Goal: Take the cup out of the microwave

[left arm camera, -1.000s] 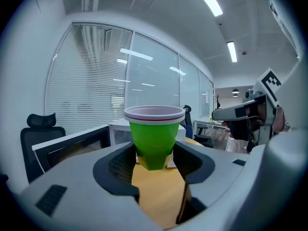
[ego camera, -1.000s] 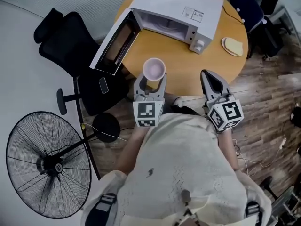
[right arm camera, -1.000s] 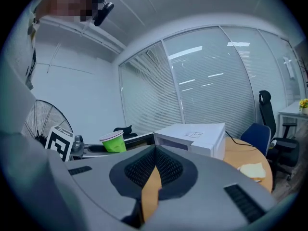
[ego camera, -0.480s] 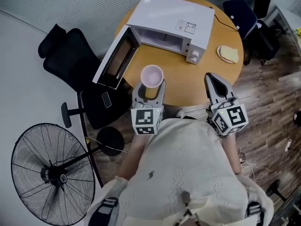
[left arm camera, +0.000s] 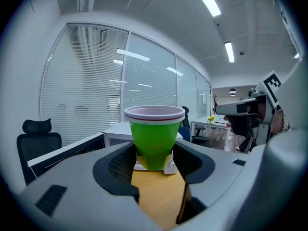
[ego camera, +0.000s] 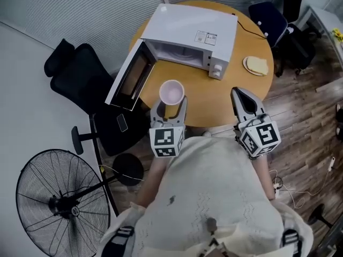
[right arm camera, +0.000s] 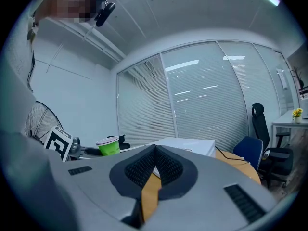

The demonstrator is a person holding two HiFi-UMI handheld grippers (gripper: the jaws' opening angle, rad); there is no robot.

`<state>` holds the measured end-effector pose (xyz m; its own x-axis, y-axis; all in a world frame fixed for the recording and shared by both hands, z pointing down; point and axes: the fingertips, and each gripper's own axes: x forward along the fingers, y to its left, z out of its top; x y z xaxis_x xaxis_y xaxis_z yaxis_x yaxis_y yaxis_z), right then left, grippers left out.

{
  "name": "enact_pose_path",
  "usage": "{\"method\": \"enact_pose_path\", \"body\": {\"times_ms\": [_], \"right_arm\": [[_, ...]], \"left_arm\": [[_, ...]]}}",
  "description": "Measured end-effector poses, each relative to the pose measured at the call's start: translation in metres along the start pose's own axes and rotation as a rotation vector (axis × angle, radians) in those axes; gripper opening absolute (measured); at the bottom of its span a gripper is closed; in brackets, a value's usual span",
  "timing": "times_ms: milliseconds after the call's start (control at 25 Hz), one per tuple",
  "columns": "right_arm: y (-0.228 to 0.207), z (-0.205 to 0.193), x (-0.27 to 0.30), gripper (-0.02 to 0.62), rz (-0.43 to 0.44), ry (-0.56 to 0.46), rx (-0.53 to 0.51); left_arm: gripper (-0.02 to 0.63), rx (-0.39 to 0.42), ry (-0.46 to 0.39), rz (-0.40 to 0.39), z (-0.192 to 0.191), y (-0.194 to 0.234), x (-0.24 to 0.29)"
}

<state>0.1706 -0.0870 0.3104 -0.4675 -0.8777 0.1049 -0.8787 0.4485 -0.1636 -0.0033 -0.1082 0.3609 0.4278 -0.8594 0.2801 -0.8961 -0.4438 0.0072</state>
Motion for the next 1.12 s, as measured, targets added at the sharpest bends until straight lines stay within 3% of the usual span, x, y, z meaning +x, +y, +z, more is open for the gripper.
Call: {"method": "enact_pose_path", "body": {"times_ms": [1120], "right_arm": [[-0.003,-0.011,-0.001,0.006,0.002,0.032,-0.001]], "left_arm": [[0.266,0.009,0.039,-0.004,-0.014,-0.004,0.005]]}}
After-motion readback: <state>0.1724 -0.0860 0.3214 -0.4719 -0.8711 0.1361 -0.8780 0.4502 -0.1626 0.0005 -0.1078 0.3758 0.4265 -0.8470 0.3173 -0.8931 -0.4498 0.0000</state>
